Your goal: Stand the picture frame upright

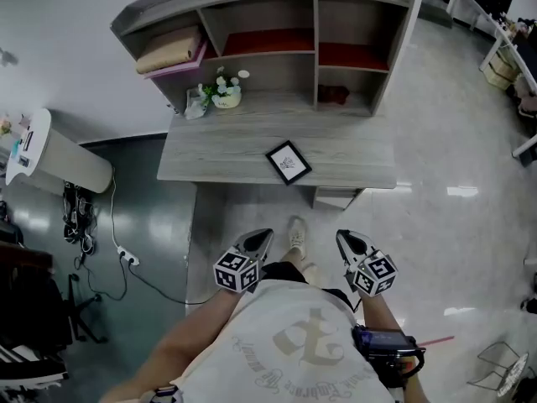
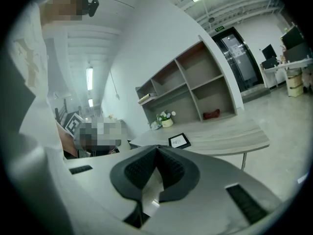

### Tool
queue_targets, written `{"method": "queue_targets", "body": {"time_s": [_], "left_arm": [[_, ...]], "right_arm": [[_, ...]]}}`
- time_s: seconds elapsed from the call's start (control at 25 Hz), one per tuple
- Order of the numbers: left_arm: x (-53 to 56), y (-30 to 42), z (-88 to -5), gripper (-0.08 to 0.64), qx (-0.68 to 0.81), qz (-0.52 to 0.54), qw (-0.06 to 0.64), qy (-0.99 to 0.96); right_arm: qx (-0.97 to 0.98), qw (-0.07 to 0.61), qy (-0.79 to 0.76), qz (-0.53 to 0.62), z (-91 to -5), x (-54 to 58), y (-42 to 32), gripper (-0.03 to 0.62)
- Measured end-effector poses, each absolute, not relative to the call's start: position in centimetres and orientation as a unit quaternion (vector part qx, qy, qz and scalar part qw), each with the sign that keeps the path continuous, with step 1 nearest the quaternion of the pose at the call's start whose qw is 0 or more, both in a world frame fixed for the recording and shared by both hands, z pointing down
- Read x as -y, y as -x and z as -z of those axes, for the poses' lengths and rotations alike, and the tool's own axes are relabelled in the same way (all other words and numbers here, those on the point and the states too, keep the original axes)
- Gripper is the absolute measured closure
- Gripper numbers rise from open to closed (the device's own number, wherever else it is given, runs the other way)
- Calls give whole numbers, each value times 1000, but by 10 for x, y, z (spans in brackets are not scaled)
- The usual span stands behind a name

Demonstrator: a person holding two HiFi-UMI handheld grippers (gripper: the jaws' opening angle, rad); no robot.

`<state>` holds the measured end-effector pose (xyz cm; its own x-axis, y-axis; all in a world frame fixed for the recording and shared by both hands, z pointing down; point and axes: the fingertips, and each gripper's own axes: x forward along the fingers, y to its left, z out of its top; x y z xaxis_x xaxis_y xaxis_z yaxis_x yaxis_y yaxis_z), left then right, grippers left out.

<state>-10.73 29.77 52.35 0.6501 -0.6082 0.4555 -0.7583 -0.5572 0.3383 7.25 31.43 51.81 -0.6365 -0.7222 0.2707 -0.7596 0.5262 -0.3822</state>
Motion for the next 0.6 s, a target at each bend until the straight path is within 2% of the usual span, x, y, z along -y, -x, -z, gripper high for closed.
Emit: {"method": "queue_targets", "body": {"time_s": [0.6], "left_arm": [[-302,104,-527,558,391,-174,268,-863]], "right_arm": [[870,33,-420,-256,-531,-312,-70,588]]}}
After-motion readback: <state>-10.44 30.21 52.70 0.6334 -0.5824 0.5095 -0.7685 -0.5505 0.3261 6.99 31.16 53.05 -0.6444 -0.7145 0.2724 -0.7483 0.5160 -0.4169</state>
